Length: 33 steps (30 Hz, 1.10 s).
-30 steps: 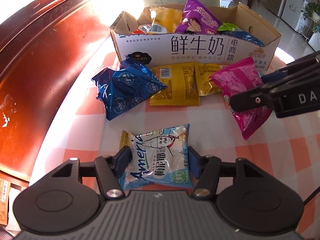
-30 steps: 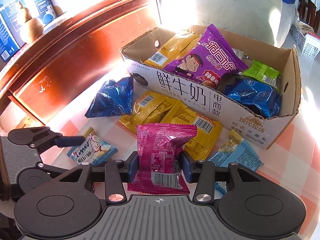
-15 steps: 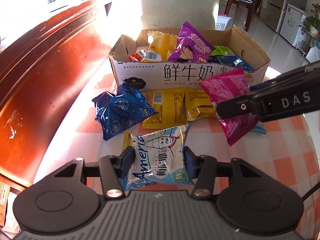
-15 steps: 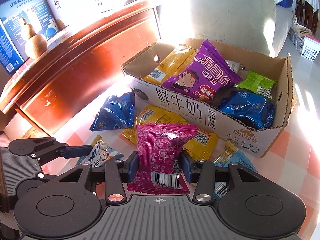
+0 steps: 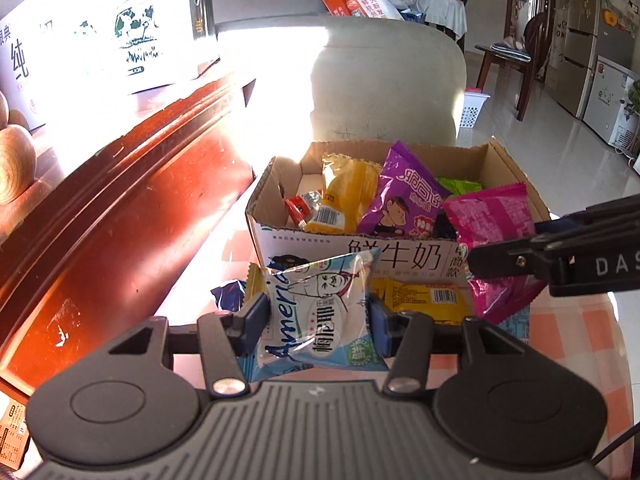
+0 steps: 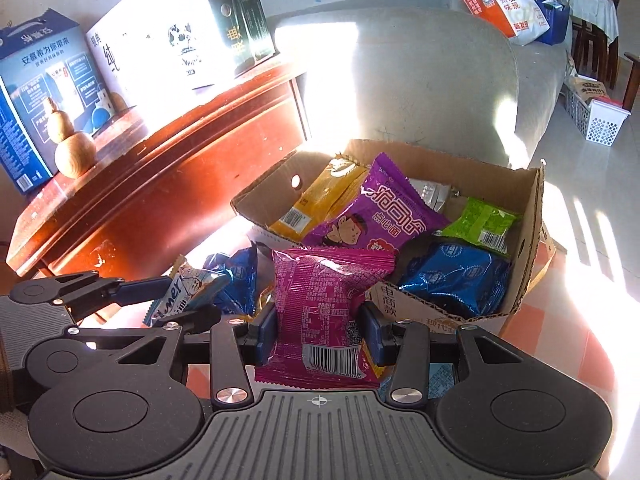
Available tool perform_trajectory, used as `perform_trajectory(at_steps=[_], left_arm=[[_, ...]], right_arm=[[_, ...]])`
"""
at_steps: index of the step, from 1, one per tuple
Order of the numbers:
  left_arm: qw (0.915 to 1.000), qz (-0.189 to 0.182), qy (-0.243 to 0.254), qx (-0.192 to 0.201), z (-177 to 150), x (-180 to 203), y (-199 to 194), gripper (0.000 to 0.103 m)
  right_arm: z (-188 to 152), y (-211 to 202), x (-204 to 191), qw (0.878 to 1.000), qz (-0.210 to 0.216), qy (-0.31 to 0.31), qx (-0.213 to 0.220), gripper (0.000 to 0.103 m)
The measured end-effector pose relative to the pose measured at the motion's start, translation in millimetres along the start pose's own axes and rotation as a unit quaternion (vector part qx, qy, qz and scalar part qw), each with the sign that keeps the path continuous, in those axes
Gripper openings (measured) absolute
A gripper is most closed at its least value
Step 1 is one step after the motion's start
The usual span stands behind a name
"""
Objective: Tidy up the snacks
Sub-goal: 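Carry the pink bag over the box with the right gripper while the left lifts the white bag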
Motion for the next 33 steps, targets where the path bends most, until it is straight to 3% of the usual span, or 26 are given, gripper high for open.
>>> perform_trajectory(at_steps=[9,18,27,33], left_arm=[[0.9989,0.007,-0.003,0.046,45.1,7.0,5.0,0.052],[0.9983,0.003,-0.016,0.056,75.8,15.3,33.8,0.047],[0.9982,-0.009,-0.047,0.035,86.6,4.9,60.2,0.042],[0.9973,-0.060,-0.026,-0.033,55.6,-6.5,49.8,0.061]], right_arm=[[22.5,-16.9,26.5,0.998,-0.024,0.022,0.053,0.043],[38.9,-6.1,44.7,0.995,-0.045,0.043,0.083,0.043],[44.8,17.4,65.7,0.992,-0.066,0.081,0.073,0.043],[44.5,18.3,63.0,0.993,-0.059,0.078,0.065,0.043]])
Point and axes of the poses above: each gripper's, at about its wrist camera, not at the fingertips, and y roughly the way its jaws point, x to its right, z to its top, the point moved 1 cm from there along y, roughly the way its jaws point, and after that the axes turned 2 degrees about -x, right-handed, at the moved point
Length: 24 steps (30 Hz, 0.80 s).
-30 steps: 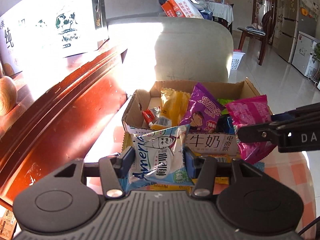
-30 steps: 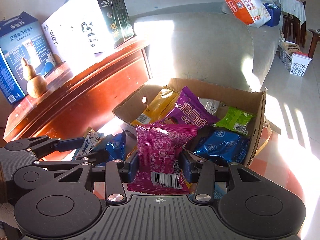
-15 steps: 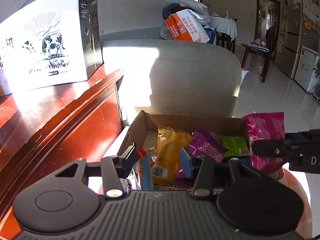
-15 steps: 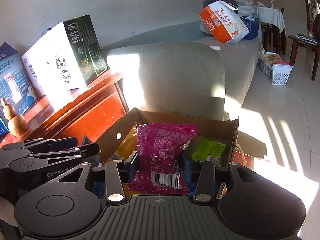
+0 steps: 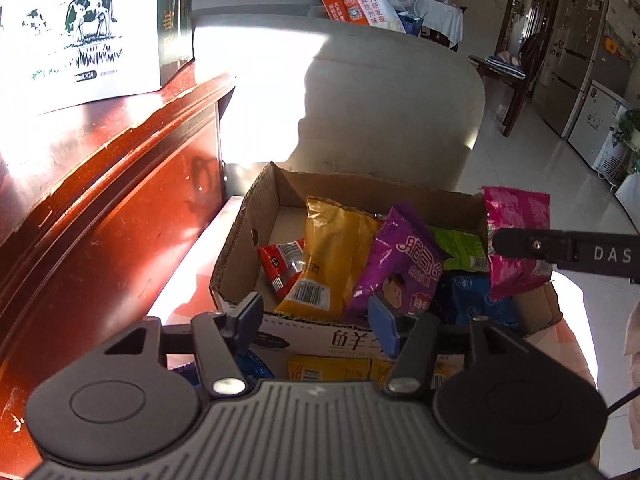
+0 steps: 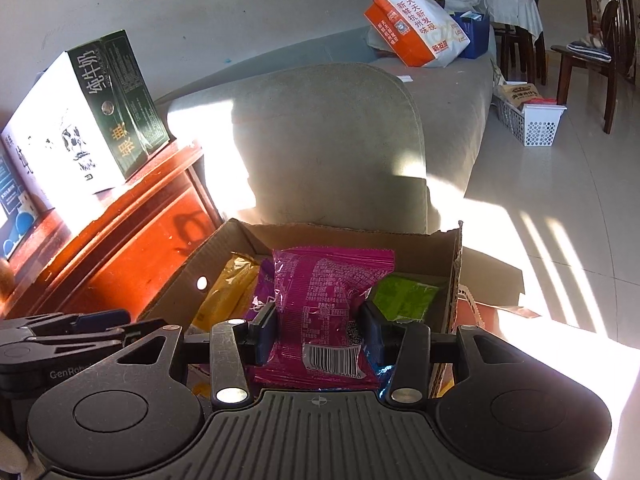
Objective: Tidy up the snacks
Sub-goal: 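Carry the pink bag over the box with the right gripper while the left lifts the white bag, then lower the pink bag into the box with the right gripper while the left carries the white bag toward it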
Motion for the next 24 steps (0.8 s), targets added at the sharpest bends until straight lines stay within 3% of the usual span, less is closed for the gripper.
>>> perform_trajectory(at_steps=[7,14,16,19,21,24], left_arm=[[0.9945,-0.062,0.056,-0.063,-65.8,21.3,-12.2,0.064],[0.9791,-0.103,0.155,-0.083,-103.9,69.1,-16.0,0.066],[0.9779,-0.099,0.159,-0.093,-109.1,74.7,-9.5,0.068],[0.9796,-0.067,0.160,-0.101,-114.3,76.0,4.9,0.068],[0.9805,-0.039,0.164,-0.100,-113.0,74.8,10.2,0.063],[0.9820,-0.039,0.150,-0.107,-110.4,68.2,13.8,0.057]], right_arm=[[-10.0,4.2,-1.8,1.000,0.000,0.003,-0.026,0.044],[-17.1,1.3,-1.4,0.999,0.003,0.000,-0.033,0.044],[-19.2,0.1,-1.7,0.999,0.003,-0.005,-0.037,0.044],[-21.0,1.0,-1.3,0.999,0.000,-0.011,-0.040,0.044],[-20.2,1.0,0.7,0.999,0.000,-0.006,-0.041,0.044],[-18.9,1.7,2.3,0.999,-0.001,-0.003,-0.038,0.044]])
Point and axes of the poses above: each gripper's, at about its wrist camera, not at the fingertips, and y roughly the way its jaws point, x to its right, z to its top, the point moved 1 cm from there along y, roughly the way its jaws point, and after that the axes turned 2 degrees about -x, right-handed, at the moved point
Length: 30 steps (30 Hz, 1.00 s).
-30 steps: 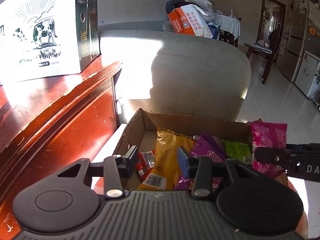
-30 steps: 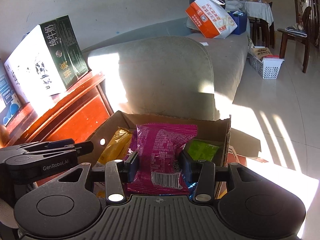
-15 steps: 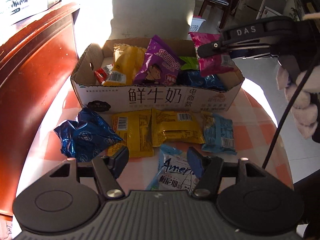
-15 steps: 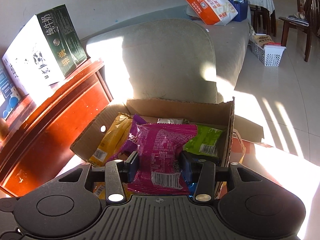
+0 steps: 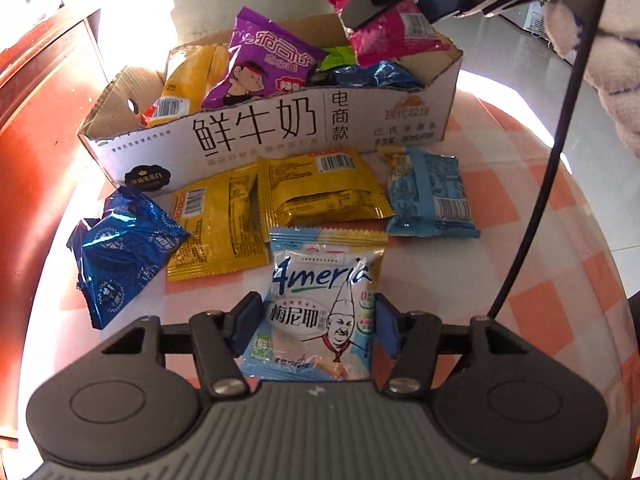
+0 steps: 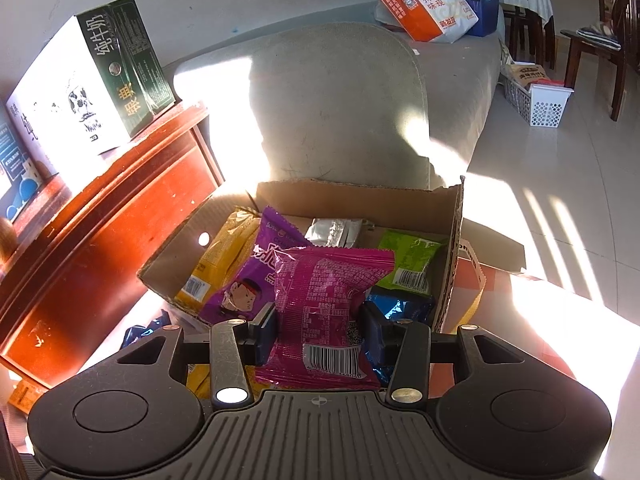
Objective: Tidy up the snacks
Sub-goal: 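Lower the pink bag into the box with the right gripper while the left carries the white bag toward it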
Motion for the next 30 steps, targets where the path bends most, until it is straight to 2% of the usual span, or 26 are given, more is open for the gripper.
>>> perform_trajectory(at_steps=[5,8,10,14,16,19,21,23,28,30], left_arm=[[1.0000,0.002,0.000,0.002,0.2,-1.0,-0.9,0.056],[0.9998,-0.001,-0.017,0.007,1.6,-5.2,-1.5,0.054],[0.9993,-0.003,-0.034,0.015,2.9,-10.4,-5.1,0.050],[0.9975,-0.005,-0.063,0.031,7.4,-20.0,-13.4,0.029],[0.9978,-0.007,-0.059,0.030,7.8,-20.0,-11.9,0.030],[0.9983,0.013,-0.049,0.031,5.8,-16.8,-8.1,0.043],[0.9980,0.026,-0.053,0.025,4.0,-18.4,-4.3,0.065],[0.9984,0.023,-0.049,0.017,3.1,-19.8,-0.1,0.077],[0.9990,0.001,-0.040,0.021,5.1,-17.0,12.3,0.071],[0.9989,-0.001,-0.037,0.027,10.1,-14.9,12.9,0.052]], right_arm=[[-1.6,3.0,-1.4,1.000,0.002,0.003,-0.004,0.044],[-2.4,2.9,-3.5,1.000,0.003,-0.001,-0.004,0.044],[-2.4,2.7,-3.7,1.000,0.002,-0.001,-0.003,0.044],[-1.4,1.5,-3.0,1.000,0.004,0.002,0.001,0.044],[-1.9,2.1,-3.5,1.000,0.004,0.000,-0.001,0.044],[-3.1,4.2,-4.0,1.000,0.003,0.000,-0.005,0.044],[-3.0,5.0,-5.5,1.000,0.004,-0.002,-0.006,0.044],[-3.7,6.1,-6.4,1.000,0.006,-0.002,-0.010,0.044],[-9.3,16.5,-5.3,0.999,0.008,0.008,-0.037,0.044],[-12.4,19.3,-4.4,0.999,0.014,0.015,-0.046,0.044]])
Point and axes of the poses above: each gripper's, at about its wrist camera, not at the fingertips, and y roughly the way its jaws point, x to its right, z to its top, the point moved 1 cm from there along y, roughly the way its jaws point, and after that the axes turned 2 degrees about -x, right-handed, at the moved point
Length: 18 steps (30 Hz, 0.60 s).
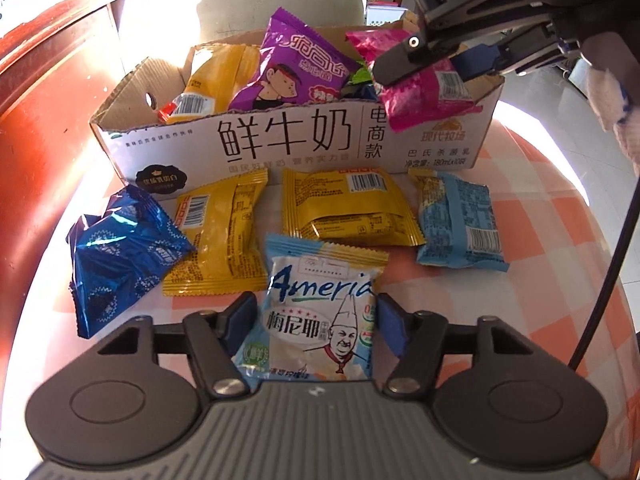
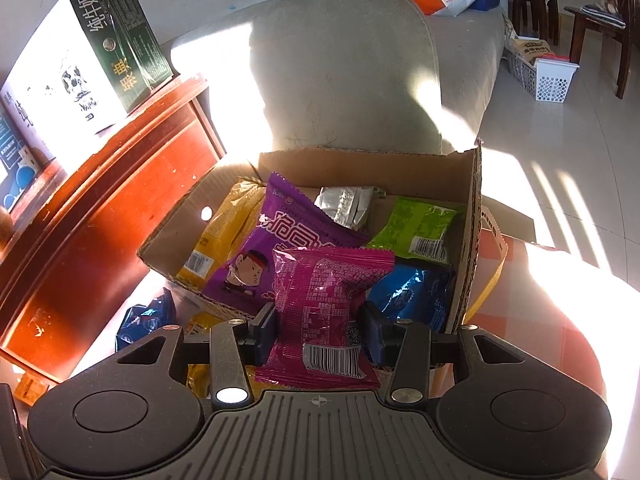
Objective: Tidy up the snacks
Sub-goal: 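Lower the pink bag into the box with the right gripper while the left carries the white bag toward it, then open both grippers to drop the pink and white bags into the box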
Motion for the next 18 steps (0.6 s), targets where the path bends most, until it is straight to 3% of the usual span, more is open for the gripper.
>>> perform_trajectory(at_steps=[7,12,18], left_arm=[[0.9992,-0.005,-0.036,0.014,13.0,-1.4,-16.4,0.052],[0.9949,0.003,-0.069,0.073,38.2,-11.0,-52.0,0.052],[0.9827,0.055,-0.095,0.149,83.0,-26.8,-70.3,0.052]], right_arm=[[-0.6,-4.1,-0.7,1.000,0.016,0.001,0.000,0.044],[5.0,-12.6,2.5,0.999,0.027,0.011,0.017,0.044],[21.4,-28.8,11.0,0.997,0.023,0.024,0.073,0.044]])
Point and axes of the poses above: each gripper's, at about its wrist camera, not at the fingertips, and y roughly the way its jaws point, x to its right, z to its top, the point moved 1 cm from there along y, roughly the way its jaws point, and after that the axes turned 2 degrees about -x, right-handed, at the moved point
